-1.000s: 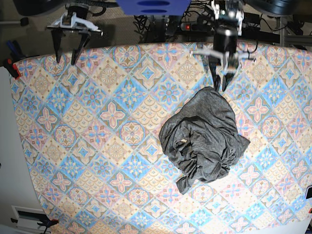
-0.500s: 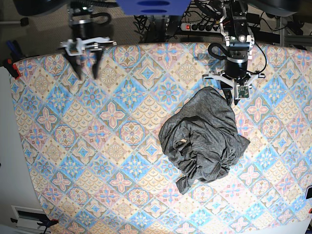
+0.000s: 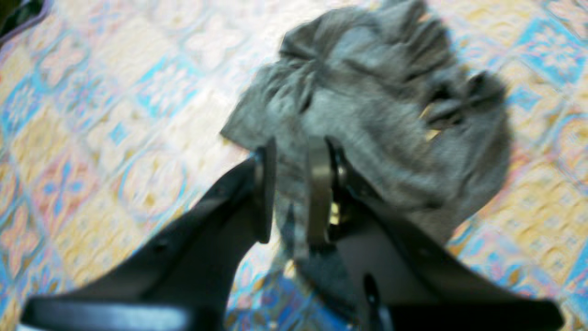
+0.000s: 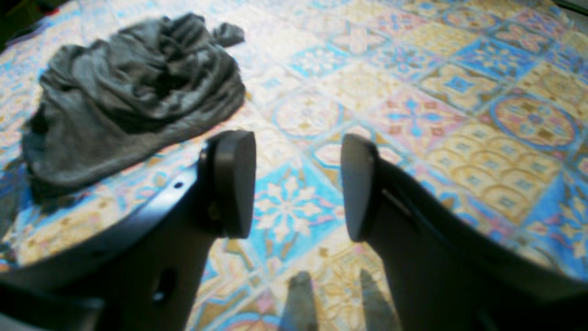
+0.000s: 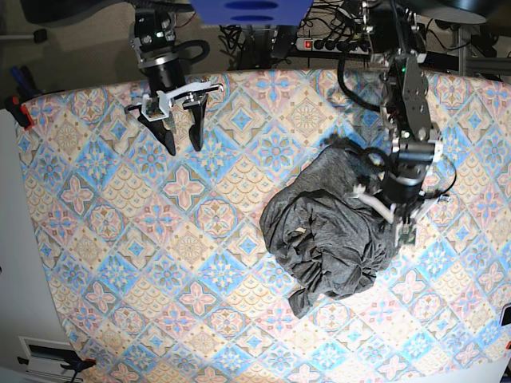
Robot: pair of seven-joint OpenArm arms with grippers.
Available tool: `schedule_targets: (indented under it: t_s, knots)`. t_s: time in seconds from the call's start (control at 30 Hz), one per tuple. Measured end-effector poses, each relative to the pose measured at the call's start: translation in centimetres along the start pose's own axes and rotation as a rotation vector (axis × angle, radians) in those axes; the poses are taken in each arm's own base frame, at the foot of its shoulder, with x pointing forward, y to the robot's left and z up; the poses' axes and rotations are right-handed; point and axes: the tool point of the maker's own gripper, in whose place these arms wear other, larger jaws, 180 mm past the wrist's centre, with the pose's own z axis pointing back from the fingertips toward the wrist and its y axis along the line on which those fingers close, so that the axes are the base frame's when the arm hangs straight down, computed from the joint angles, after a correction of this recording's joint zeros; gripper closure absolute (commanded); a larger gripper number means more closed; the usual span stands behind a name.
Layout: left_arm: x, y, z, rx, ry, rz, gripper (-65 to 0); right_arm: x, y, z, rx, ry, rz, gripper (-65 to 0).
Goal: Layout the t-shirt on the table in an organized manner, then fold the t-shirt properly
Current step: 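Lower the left gripper onto the crumpled grey t-shirt and grasp it, then lift the grasped shirt with the left gripper and drag it toward the right gripper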
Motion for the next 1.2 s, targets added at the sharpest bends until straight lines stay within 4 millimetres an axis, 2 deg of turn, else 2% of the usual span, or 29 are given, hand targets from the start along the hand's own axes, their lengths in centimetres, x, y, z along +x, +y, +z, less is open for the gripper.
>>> schedule_targets:
  t_s: [0.1, 0.27, 0.33, 0.5, 0.73, 0.87, 1.03, 1.13, 1.2]
  knots:
    - [-0.7, -0.8, -0.7, -0.033, 0.030, -0.008, -12.1, 0.1, -0.2, -0.1, -0.007, -0.005, 0.004, -28.6]
    - [-2.8, -1.7, -3.0, -0.047, 0.112, 0.032, -26.3, 0.0, -1.2, 0.2, -0.031, 0.002, 0.016, -28.6]
    - [-4.4, -2.0, -3.5, -0.060, 0.169, 0.035, -28.6, 0.2, -1.7, 0.2, -0.046, -0.003, 0.022, -28.6]
    - [-4.6, -1.8, -3.8, -0.053, 0.176, 0.035, -28.0, 0.1, -1.7, 0.3, -0.047, -0.002, 0.021, -28.6]
    - [-7.8, -2.7, -7.7, -0.086, 0.321, 0.045, -28.3, 0.0, -1.6, 0.3, -0.042, 0.003, 0.019, -28.6]
    - [-6.3, -2.7, -8.3, -0.087, 0.262, 0.047, -28.2, -0.4, -1.6, 0.3, -0.042, 0.011, 0.016, -28.6]
    - [-6.3, -5.0, -8.8, -0.133, 0.273, -0.001, -28.2, -0.9, -1.7, 0.4, -0.044, 0.025, 0.013, -28.5]
    - [-8.2, -6.3, -10.4, -0.166, 0.352, -0.025, -28.1, -0.9, -1.6, 0.4, -0.043, 0.028, 0.012, -28.5]
    - [-9.0, -6.4, -11.4, -0.171, 0.372, -0.015, -28.1, -0.9, -1.7, 0.4, -0.048, 0.023, 0.013, -28.5]
